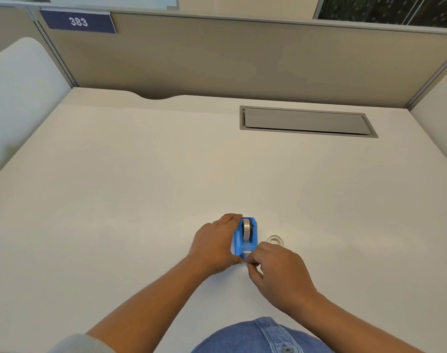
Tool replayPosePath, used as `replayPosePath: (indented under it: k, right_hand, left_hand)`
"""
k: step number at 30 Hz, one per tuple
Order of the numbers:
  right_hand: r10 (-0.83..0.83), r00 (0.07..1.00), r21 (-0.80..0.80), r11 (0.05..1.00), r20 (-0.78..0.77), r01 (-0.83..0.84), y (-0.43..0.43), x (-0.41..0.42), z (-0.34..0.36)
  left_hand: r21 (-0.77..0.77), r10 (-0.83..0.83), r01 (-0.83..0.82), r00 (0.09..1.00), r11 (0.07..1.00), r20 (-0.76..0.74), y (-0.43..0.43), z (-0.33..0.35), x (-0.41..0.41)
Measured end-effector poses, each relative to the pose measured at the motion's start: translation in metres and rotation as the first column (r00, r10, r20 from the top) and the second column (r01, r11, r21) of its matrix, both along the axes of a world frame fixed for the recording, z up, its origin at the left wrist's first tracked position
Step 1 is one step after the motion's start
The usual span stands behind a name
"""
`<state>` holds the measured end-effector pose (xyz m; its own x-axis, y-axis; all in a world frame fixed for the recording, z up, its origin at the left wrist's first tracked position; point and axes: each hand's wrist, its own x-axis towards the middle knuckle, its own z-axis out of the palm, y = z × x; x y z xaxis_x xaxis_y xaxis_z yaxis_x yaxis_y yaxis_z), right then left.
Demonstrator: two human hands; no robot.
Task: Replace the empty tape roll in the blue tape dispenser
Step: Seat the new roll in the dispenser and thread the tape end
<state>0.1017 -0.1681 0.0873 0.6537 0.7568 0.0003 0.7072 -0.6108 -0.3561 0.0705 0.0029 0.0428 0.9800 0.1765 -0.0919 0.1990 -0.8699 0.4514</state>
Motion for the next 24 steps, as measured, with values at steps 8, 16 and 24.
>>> replayPosePath:
  k: [8, 16, 24]
  right_hand:
    - [-0.009, 0.997, -0.005, 1.000, 0.082, 0.010, -0.007, -0.017, -0.012]
    - [0.010, 0.987, 0.002, 1.000, 0.163, -0.011, -0.005, -0.011, -0.038]
    - [0.036, 0.959, 0.044, 0.998, 0.280, -0.050, -0.006, -0.003, -0.062]
  left_hand:
    - [-0.007, -0.005, 0.005, 1.000, 1.000, -0.003, 0.000, 0.000, -0.001]
    - [-0.023, 0.008, -0.008, 1.000, 1.000, 0.003, -0.001, 0.002, -0.001]
    - [-0.040, 0.027, -0.027, 1.000, 0.999, -0.006, -0.003, 0.004, 0.000]
